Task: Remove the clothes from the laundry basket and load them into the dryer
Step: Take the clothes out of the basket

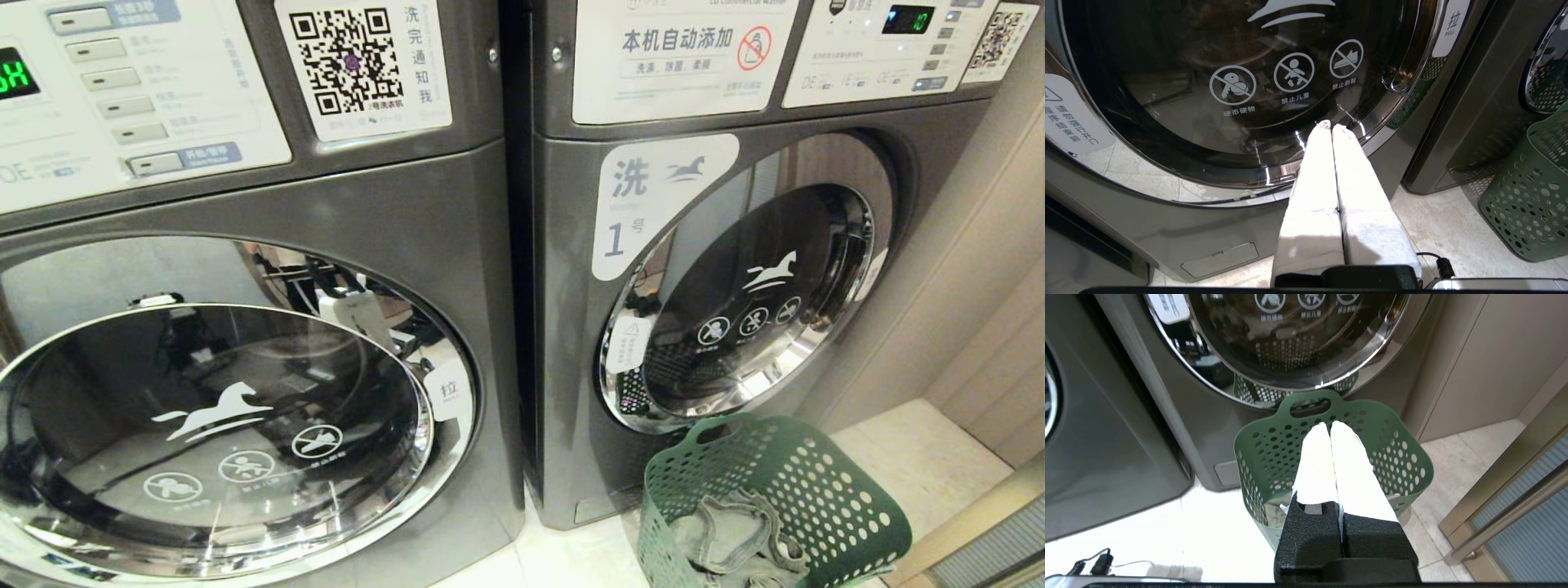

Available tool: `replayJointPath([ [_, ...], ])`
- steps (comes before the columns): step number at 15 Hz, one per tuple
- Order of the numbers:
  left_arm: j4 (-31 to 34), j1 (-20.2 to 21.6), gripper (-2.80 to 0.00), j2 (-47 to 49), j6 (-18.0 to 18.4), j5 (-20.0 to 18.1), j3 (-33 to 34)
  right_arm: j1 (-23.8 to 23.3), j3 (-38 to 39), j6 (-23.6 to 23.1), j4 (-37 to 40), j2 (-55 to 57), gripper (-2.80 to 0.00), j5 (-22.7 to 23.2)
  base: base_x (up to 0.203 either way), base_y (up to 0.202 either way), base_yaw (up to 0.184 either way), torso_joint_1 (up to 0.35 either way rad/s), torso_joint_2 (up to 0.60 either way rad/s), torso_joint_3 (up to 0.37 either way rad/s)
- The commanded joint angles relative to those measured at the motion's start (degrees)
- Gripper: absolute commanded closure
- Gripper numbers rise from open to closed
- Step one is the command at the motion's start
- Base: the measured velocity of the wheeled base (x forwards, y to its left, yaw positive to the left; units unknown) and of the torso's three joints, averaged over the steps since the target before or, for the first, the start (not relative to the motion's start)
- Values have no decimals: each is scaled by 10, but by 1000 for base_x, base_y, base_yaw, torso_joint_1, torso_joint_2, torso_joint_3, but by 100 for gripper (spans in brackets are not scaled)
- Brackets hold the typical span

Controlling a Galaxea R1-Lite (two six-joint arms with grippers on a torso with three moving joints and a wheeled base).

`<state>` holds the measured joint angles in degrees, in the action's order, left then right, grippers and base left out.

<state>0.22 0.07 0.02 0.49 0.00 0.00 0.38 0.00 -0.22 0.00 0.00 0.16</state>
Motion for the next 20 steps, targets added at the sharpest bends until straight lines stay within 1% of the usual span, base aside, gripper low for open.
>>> replayJointPath([
  [1, 0, 1, 0, -1, 0, 0, 1, 1, 0, 0, 0, 0, 0, 0, 0, 0, 0, 2, 6, -192],
  [20, 0, 0, 0, -1, 0, 0, 1, 0, -1, -1, 2, 0, 0, 0, 0, 0, 0, 3, 3, -197],
])
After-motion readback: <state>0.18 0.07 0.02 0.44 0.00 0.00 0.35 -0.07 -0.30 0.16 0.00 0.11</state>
